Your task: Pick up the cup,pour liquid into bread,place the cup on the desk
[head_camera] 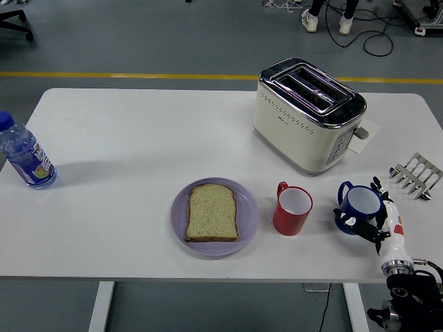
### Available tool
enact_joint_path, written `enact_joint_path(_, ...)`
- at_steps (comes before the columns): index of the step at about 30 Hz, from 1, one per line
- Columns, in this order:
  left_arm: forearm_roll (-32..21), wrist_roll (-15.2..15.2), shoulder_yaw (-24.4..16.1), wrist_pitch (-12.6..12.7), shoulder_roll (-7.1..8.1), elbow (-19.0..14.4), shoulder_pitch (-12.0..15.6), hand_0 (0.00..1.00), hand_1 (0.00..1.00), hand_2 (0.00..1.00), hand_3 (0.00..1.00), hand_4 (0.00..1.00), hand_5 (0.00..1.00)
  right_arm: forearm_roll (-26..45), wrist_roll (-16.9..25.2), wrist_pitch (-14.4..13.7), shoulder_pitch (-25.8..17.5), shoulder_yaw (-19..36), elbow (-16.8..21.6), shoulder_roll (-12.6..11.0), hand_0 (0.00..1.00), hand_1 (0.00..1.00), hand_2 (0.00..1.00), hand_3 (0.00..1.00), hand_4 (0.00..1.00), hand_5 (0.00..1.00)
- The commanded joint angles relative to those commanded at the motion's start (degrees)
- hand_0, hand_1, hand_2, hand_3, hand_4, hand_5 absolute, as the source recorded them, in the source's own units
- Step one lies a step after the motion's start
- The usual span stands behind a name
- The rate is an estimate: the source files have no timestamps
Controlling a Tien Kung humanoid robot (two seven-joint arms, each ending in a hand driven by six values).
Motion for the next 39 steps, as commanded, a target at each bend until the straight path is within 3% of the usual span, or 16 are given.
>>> enact_joint_path(13,-0.08,0.03,0.31,0.00,-0.07,0.04,0.27,0.632,0.638,0.650,0.503,0.240,0.865,2.60,0.83,0.52,0.39,-1.15,-1.46,0.05,0.934,0.838,0.920,0.961,0.968,0.081)
enact_joint_path(14,-0.10,0.03,0.33,0.00,-0.07,0.04,0.30,0.632,0.638,0.649,0.502,0.239,0.865,2.73,0.90,0.52,0.39,-1.19,-1.50,0.05,0.912,0.802,0.876,0.900,0.955,0.113)
enact_joint_path(31,-0.36,0.00,1.00,0.00,-0.16,0.06,0.70,0.632,0.638,0.648,0.502,0.240,0.865,4.46,1.12,-0.39,0.74,-2.00,-2.70,0.15,0.883,0.762,0.848,0.883,0.934,0.099)
enact_joint_path(32,-0.38,0.01,0.95,-0.01,-0.15,0.06,0.68,0.632,0.638,0.649,0.502,0.240,0.865,4.54,1.12,-0.54,0.78,-2.05,-2.77,0.16,0.836,0.729,0.818,0.857,0.907,0.069)
enact_joint_path(37,-0.24,0.01,0.65,-0.01,-0.10,0.04,0.51,0.632,0.638,0.649,0.502,0.240,0.865,5.20,1.69,-1.13,0.95,-2.07,-2.83,0.21,0.836,0.729,0.818,0.857,0.907,0.069)
enact_joint_path(38,-0.23,0.01,0.61,-0.01,-0.10,0.04,0.49,0.632,0.638,0.649,0.503,0.240,0.865,5.30,1.79,-1.24,0.97,-2.09,-2.84,0.21,0.772,0.699,0.788,0.818,0.884,0.067)
enact_joint_path(39,-0.23,0.02,0.56,-0.01,-0.09,0.04,0.46,0.632,0.638,0.649,0.503,0.240,0.865,5.48,1.94,-1.43,1.00,-2.12,-2.84,0.22,0.772,0.699,0.788,0.818,0.884,0.067)
